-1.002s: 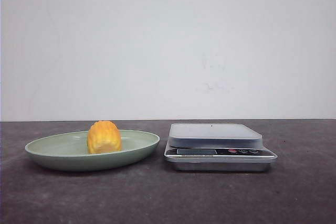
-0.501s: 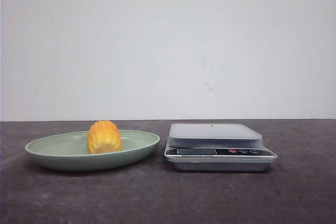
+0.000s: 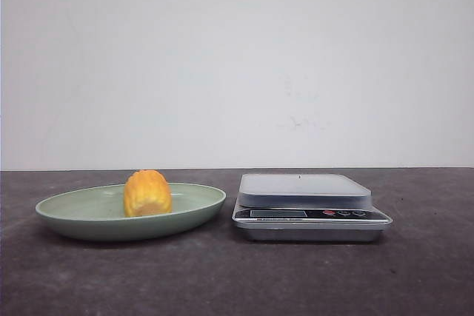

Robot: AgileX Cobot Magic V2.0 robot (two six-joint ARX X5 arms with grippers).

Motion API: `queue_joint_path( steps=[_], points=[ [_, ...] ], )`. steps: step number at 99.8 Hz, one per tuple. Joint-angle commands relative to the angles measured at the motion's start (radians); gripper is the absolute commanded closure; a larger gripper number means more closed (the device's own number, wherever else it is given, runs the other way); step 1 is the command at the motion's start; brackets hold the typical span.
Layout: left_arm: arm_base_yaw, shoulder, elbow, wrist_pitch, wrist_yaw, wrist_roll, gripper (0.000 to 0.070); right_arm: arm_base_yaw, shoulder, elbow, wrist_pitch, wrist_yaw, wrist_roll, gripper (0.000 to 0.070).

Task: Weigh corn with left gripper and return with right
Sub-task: 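Lower the left gripper over the corn cob on the green plate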

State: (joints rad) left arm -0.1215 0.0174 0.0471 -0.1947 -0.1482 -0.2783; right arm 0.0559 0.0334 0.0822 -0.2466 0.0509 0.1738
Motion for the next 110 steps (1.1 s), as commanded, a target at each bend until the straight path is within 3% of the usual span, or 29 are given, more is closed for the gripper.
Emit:
queue_joint_path(
  steps=[1, 9, 20, 23, 26, 31, 34, 37, 44, 62, 85, 110],
  points=[
    [-0.005, 0.024, 0.065, 0.018, 0.007, -0.003, 0.0686, 0.001, 0.036, 0.088, 0.004, -0.007, 0.083, 0.0698],
    [-0.008, 0.091, 0.153, 0.041, 0.014, -0.055, 0.0685, 0.001, 0.115, 0.179, -0.011, -0.012, 0.107, 0.0697],
    [-0.013, 0.241, 0.309, 0.056, 0.047, -0.055, 0.0685, 0.001, 0.244, 0.310, -0.021, -0.054, 0.112, 0.0672],
    [-0.014, 0.288, 0.357, 0.053, 0.071, -0.051, 0.0664, 0.001, 0.280, 0.343, -0.022, -0.064, 0.111, 0.0608],
    [-0.016, 0.337, 0.406, 0.048, 0.098, -0.046, 0.0609, 0.001, 0.313, 0.375, -0.025, -0.076, 0.111, 0.0498],
    [-0.019, 0.420, 0.492, 0.024, 0.153, -0.031, 0.0432, 0.001, 0.365, 0.427, -0.037, -0.096, 0.111, 0.0319],
    [-0.022, 0.468, 0.545, 0.000, 0.183, -0.013, 0.0333, 0.001, 0.395, 0.457, -0.048, -0.113, 0.111, 0.0275],
    [-0.026, 0.517, 0.597, -0.029, 0.208, 0.005, 0.0289, 0.001, 0.422, 0.486, -0.060, -0.137, 0.111, 0.0275],
    [-0.041, 0.632, 0.714, -0.105, 0.265, 0.064, 0.0290, 0.001, 0.480, 0.549, -0.085, -0.189, 0.111, 0.0275],
    [-0.135, 0.895, 0.910, -0.213, 0.260, 0.092, 0.0289, 0.010, 0.587, 0.693, -0.154, -0.247, 0.099, 0.0273],
    [-0.298, 1.195, 0.953, -0.184, 0.140, 0.048, 0.0286, 0.051, 0.678, 0.829, -0.247, -0.265, 0.072, 0.0268],
    [-0.412, 1.472, 0.954, -0.113, 0.040, -0.016, 0.0255, 0.076, 0.686, 0.842, -0.264, -0.261, 0.051, 0.0267]
  ],
)
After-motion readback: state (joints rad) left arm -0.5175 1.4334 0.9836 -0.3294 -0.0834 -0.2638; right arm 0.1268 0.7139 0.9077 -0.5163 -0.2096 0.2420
